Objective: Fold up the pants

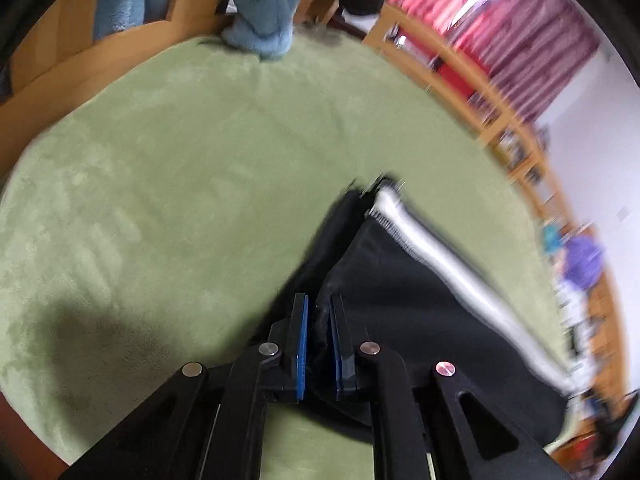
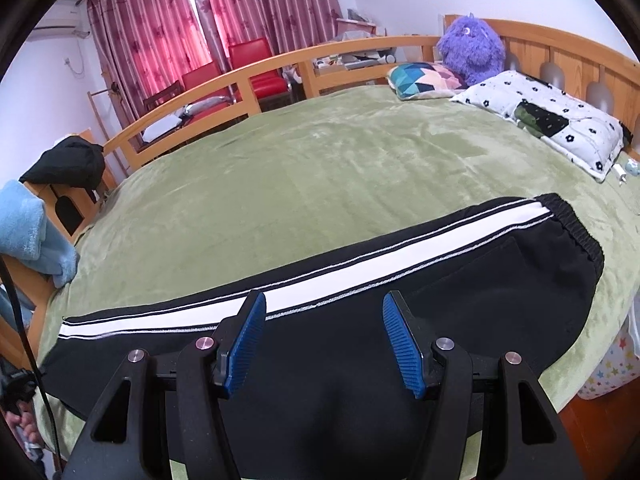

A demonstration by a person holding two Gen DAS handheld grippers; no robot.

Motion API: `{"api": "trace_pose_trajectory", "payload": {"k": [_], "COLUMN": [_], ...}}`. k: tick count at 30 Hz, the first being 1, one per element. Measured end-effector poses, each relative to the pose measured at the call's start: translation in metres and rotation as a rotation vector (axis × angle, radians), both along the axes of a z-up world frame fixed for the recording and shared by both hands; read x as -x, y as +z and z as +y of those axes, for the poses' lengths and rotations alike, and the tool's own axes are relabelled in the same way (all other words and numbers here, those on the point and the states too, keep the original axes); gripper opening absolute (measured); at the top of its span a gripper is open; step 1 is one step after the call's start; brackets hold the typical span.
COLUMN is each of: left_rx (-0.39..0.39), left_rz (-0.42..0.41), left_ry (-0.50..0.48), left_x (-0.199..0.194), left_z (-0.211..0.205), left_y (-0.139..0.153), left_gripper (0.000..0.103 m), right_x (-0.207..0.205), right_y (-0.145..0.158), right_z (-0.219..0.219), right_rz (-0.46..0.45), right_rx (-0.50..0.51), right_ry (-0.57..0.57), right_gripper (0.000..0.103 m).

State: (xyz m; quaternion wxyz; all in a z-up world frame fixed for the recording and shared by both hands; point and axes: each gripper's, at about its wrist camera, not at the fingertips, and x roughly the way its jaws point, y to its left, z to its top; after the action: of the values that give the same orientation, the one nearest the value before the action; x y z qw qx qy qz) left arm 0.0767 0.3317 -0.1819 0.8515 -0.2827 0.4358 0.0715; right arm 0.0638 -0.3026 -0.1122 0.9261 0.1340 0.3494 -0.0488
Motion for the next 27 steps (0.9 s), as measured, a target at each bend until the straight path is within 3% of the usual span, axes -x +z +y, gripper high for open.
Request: {"api": "trace_pose_trajectory", "payload": {"k": [2, 5, 7, 9, 11, 13, 15, 18, 19, 21, 24, 27], "left_rx": [0.024, 0.029, -0.048, -0.122, -0.116, -0.045, -0.018, -0.135, -0.179, -0.277, -0.312, -0.224], "left_rz": [0.082, 0.064, 0.053, -0.017, -0.062, -0.104, -0.089, 0.046, 0.131, 0.125, 0.166, 0.076], "left_ry": [-0.01, -0.005, 0.019, -0.004, -0.05, -0.115, -0.185, -0.245, -0.264, -0.293, -0.32, -0.306], "left_x": [-0.009, -0.004, 0.003, 0.011, 0.015, 0.016, 0.008, -0.002, -0.007, -0.004, -0.007, -0.009], "left_z": [-0.004, -0.002, -0.006, -0.018, -0.029, -0.045, -0.065, -0.093, -0.099, -0.111, -0.116, -0.105], "left_y": [-0.018, -0.005, 0.015, 0.04, 0.053, 0.054, 0.043, 0.002, -0.018, -0.024, -0.012, 0.016], "left_gripper": [0.015, 0.019, 0.043, 0.054, 0.063, 0.064, 0.064, 0.064, 0.063, 0.063, 0.064, 0.064], "right_x": [-0.002, -0.004, -0.005, -0.005, -0.001, 0.002, 0.007, 0.01, 0.013, 0.019, 0.026, 0.028], "right_y": [-0.002, -0.01, -0.019, -0.031, -0.048, -0.066, -0.087, -0.117, -0.12, -0.116, -0.103, -0.105], "right_z": [0.004, 0.013, 0.02, 0.031, 0.046, 0.062, 0.079, 0.097, 0.101, 0.103, 0.09, 0.084], "right_rz": [0.015, 0.055, 0.091, 0.127, 0.162, 0.21, 0.255, 0.344, 0.345, 0.322, 0.274, 0.251], "right_rx": [0.013, 0.041, 0.048, 0.066, 0.102, 0.134, 0.157, 0.27, 0.301, 0.332, 0.215, 0.127], "right_ry": [0.014, 0.065, 0.105, 0.144, 0.182, 0.227, 0.269, 0.293, 0.298, 0.307, 0.285, 0.261], "right_gripper": [0.06, 0.06, 0.061, 0.061, 0.061, 0.061, 0.061, 0.061, 0.061, 0.061, 0.061, 0.066]}}
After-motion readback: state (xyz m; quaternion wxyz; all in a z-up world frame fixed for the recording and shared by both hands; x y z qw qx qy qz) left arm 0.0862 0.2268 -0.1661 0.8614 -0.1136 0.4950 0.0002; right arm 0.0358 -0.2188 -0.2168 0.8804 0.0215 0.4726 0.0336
